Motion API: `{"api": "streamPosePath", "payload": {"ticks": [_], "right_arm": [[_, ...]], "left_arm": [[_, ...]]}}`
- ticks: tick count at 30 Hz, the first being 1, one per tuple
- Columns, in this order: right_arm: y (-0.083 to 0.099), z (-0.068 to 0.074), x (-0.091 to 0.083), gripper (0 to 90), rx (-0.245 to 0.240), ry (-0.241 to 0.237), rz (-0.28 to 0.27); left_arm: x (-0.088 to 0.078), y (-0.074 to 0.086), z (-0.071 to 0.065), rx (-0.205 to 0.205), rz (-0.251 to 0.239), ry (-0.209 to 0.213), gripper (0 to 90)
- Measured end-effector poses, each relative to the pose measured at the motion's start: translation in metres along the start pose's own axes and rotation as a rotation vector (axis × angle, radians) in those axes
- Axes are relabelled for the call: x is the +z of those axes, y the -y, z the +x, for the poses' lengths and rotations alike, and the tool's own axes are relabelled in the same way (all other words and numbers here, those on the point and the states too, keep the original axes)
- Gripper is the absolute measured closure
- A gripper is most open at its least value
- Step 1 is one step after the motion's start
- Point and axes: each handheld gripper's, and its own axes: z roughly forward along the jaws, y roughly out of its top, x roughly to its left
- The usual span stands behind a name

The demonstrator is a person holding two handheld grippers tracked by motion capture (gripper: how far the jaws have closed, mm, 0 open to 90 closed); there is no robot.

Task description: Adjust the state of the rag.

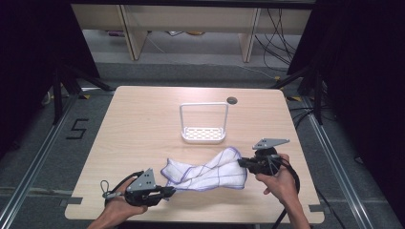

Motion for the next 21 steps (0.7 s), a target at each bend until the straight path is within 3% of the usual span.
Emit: {"api": "streamPosePath", "payload": {"ticks": [5, 7, 10, 11, 12, 13, 15, 16, 19, 20, 21], "right_arm": [[0.033, 0.003, 0.032, 86.7, 0.006, 0.016, 0.171], [0.036, 0.003, 0.034, 86.6, 0.011, 0.025, 0.185], [0.052, 0.007, 0.032, 82.6, -0.036, 0.056, 0.207], [0.056, 0.007, 0.032, 77.5, -0.037, 0.07, 0.189], [0.056, 0.007, 0.032, 77.5, -0.037, 0.07, 0.189], [0.056, 0.007, 0.026, 65.2, -0.016, 0.099, 0.186], [0.051, 0.007, 0.02, 56.2, -0.051, 0.129, 0.156], [0.045, 0.01, 0.016, 53.4, -0.052, 0.135, 0.109], [0.022, 0.014, 0.007, 52.3, -0.123, 0.119, 0.028], [0.014, 0.014, 0.009, 52.3, -0.173, 0.103, -0.01], [0.006, 0.015, 0.013, 52.3, -0.18, 0.084, -0.027]], "left_arm": [[0.02, 0.017, -0.011, 0.022, 0.111, 0.042, 84.9], [0.024, 0.02, -0.016, 0.009, 0.123, 0.05, 84.6], [0.025, 0.019, -0.021, 0.012, 0.123, 0.079, 81.0], [0.025, 0.018, -0.021, -0.021, 0.107, 0.095, 77.1], [0.025, 0.018, -0.021, -0.021, 0.107, 0.095, 72.8], [0.02, 0.015, -0.018, -0.041, 0.087, 0.083, 66.0], [0.012, 0.012, -0.009, -0.075, 0.05, 0.044, 56.9], [0.007, 0.009, -0.003, -0.091, 0.029, 0.02, 53.2], [-0.008, 0.005, 0.019, -0.093, -0.011, -0.088, 49.9], [-0.012, 0.005, 0.028, -0.091, 0.0, -0.137, 49.5], [-0.013, 0.007, 0.035, -0.125, -0.014, -0.175, 48.7]]}}
